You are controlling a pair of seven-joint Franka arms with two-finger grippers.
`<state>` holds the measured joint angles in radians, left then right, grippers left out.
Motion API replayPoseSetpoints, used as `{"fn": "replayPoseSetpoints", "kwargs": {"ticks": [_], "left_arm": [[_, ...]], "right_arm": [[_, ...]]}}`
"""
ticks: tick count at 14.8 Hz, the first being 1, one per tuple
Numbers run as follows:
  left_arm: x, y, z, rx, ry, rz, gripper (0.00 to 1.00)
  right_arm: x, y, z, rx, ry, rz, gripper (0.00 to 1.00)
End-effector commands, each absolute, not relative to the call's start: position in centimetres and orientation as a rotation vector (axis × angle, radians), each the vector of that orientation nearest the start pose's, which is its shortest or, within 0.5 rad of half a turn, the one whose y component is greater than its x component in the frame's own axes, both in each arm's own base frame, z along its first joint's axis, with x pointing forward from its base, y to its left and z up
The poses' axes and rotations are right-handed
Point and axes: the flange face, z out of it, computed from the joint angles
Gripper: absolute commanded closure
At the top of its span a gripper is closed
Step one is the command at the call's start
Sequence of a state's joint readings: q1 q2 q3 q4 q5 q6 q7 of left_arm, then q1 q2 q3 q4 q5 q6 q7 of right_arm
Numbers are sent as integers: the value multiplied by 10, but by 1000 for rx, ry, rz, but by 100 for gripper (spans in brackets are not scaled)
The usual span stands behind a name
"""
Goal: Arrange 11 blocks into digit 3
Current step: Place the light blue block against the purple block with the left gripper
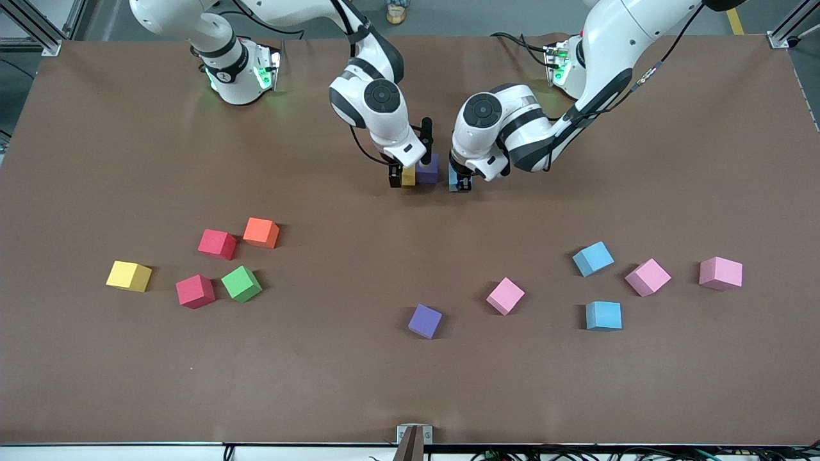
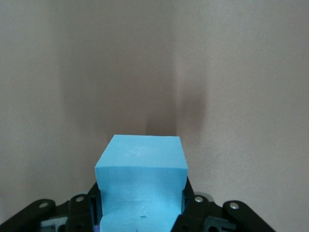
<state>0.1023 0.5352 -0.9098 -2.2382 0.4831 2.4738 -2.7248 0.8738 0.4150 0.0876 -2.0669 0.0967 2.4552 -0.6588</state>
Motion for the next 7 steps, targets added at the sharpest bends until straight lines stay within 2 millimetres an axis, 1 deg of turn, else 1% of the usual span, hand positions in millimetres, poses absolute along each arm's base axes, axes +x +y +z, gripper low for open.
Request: {"fn": "replayPoseSetpoints", "kwargs": {"ticks": [1, 3, 4, 6, 7], "left_arm": [[349, -394, 217, 2162, 2304, -181, 94], [339, -395, 211, 2162, 2287, -205, 94], [334, -395, 209, 2155, 2285, -213, 94], [332, -396, 209, 2156, 2282, -216, 94], [332, -397, 210, 2151, 2278, -220, 94]], "right_arm": [[327, 476, 266, -2190, -2143, 66, 0], [330, 474, 283, -2190, -2142, 54, 0], [337, 469, 288, -2204, -2129, 57, 0], [364, 448, 299, -2263, -2062, 99, 0], [381, 439, 309, -2294, -2025, 111, 0]]}}
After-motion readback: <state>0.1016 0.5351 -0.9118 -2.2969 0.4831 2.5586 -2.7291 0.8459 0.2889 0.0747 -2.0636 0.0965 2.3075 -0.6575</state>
